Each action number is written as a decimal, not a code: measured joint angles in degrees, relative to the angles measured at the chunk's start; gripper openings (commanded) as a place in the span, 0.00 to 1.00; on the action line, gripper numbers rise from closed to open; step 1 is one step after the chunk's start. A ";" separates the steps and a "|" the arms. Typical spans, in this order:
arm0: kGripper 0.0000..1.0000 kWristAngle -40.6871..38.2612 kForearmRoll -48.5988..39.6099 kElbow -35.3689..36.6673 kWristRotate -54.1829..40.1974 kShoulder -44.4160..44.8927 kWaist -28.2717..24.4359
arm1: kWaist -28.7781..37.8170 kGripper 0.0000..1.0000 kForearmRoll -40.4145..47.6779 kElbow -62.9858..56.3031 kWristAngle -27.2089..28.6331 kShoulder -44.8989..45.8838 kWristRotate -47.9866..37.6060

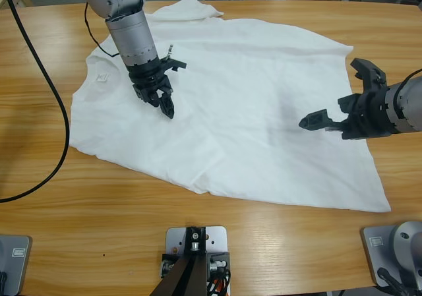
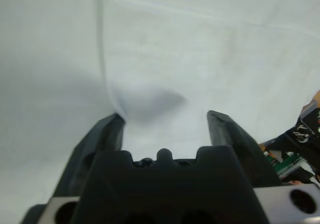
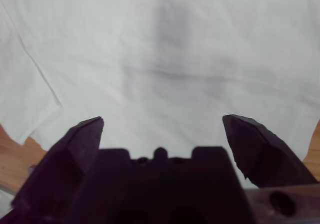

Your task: Fold clothes

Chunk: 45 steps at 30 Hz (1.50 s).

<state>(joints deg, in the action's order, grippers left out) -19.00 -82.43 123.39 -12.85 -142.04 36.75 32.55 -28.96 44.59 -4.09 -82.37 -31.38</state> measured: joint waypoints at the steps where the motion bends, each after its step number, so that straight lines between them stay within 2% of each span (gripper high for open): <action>1: 0.00 0.00 0.00 0.01 0.00 0.00 0.06 | 0.00 1.00 0.00 -0.03 0.00 -0.02 0.00; 14: 0.00 5.68 0.00 0.85 0.55 -0.25 0.39 | 0.00 1.00 0.43 -0.40 -0.21 -0.25 0.00; 26: 0.00 5.87 -0.35 0.08 0.77 0.53 0.74 | 0.00 1.00 0.16 -0.40 -0.76 0.19 0.00; 30: 0.00 3.76 -1.51 -4.29 2.35 4.80 0.90 | 0.00 1.00 -2.30 0.25 -1.02 2.95 -1.07; 35: 0.00 0.89 -2.27 -13.21 4.82 9.70 2.45 | 0.11 1.00 -6.38 0.00 -0.76 6.62 -5.35; 40: 0.00 0.43 -2.28 -20.14 8.31 13.92 5.91 | 0.17 1.00 -9.85 -1.74 1.09 9.38 -12.48; 45: 0.00 0.43 -2.30 -25.45 10.93 19.80 6.62 | 0.18 1.00 -12.25 -3.38 3.87 10.77 -22.40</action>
<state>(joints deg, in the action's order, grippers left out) -18.57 -84.73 97.94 -1.92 -122.24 43.37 32.73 -41.21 41.21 -0.21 -71.61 -53.78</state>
